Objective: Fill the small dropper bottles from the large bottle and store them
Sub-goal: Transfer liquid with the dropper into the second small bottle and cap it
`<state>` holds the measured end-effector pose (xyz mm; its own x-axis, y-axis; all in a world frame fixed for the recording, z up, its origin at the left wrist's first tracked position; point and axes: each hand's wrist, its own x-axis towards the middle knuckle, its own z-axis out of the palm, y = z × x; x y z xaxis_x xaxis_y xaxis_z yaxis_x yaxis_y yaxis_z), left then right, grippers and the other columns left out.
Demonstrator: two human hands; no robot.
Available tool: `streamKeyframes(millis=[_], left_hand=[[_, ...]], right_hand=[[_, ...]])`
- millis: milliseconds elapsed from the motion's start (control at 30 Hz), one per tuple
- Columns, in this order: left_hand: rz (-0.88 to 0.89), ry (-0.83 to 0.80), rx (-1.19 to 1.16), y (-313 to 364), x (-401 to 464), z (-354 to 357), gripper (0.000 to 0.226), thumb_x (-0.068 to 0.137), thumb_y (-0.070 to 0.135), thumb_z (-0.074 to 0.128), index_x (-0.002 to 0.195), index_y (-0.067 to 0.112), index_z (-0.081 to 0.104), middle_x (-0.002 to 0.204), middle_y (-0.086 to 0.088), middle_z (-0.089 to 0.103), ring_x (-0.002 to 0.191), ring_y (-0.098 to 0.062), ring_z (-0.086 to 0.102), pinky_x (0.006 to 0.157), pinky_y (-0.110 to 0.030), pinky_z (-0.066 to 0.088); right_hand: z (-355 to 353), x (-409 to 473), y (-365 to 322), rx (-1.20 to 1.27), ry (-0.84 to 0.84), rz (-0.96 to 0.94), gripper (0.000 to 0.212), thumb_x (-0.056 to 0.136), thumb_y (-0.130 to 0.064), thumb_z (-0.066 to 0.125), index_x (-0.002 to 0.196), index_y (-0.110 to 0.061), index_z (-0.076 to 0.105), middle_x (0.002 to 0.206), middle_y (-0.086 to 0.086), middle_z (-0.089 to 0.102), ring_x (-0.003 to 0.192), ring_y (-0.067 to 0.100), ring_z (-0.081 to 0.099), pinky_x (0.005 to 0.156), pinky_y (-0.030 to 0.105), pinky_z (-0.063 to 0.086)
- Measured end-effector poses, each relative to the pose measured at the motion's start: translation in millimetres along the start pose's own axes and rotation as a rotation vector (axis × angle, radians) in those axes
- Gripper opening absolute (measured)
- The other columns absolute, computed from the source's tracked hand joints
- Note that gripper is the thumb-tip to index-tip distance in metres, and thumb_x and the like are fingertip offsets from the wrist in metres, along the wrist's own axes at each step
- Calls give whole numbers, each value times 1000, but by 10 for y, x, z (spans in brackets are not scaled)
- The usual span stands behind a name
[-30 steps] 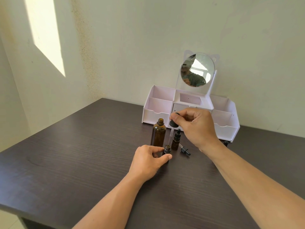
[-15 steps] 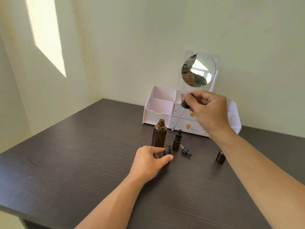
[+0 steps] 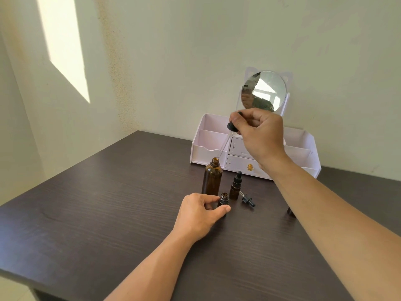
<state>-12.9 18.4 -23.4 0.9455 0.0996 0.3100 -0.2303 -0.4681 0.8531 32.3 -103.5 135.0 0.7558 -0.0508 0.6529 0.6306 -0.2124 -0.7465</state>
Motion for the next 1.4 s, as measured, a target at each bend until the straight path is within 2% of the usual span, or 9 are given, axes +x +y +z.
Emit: streamKeyframes(millis=[367,533,767,900,1000,1067,1233,1400], left_hand=[[6,-1,4,-10,6,4,54,80,48,73,126,23,64,62,12,55,62,-2,56,67,-10,48],[-4,-1,8,-12,5,6,55,79,49,73,126,22,64,63,11,56,63,-3,57,69,-13,50],[-1,-4,11,2,7,-6,55,79,50,73,126,23,64,64,10,57,63,-3,56,65,-14,49],[-2,-6,17,7,10,-10,55,79,50,72,126,22,64,68,10,59,64,-4,56,63,-15,47],[-2,-6,16,4,2,-9,55,79,50,72,127,22,64,67,10,58,64,-4,55,63,-14,46],[-7,-4,13,6,0,-9,55,79,50,73,127,23,64,66,11,57,63,-3,55,61,-13,44],[-8,-14,3,5,-1,-10,55,80,50,72,127,23,63,64,10,58,64,-4,58,67,-15,51],[4,-12,4,3,-3,-11,55,80,49,72,127,22,64,60,12,55,62,-2,57,67,-10,48]], right_hand=[[120,90,97,-29,-13,-8,12,86,-17,69,92,-7,71,77,3,72,69,10,71,68,22,57],[199,8,248,-77,-59,59,10,86,-18,68,89,-8,71,75,3,73,68,9,71,66,20,54],[272,-160,436,-129,-130,133,6,87,-16,67,86,-13,72,76,0,73,72,10,71,77,33,59],[270,-172,478,-146,-110,148,5,86,-15,69,82,-13,72,73,-3,72,68,6,70,77,34,59],[269,-172,484,-146,-111,142,5,85,-14,69,82,-12,73,75,0,72,70,9,71,76,33,59],[264,-166,473,-138,-122,141,7,86,-15,68,86,-10,73,77,1,73,72,10,71,75,31,59],[208,-70,351,-87,-93,104,8,87,-17,67,89,-10,72,77,0,73,71,9,71,69,22,54],[94,72,112,-1,-21,40,7,86,-15,68,89,-9,71,76,2,73,70,13,72,73,28,58]])
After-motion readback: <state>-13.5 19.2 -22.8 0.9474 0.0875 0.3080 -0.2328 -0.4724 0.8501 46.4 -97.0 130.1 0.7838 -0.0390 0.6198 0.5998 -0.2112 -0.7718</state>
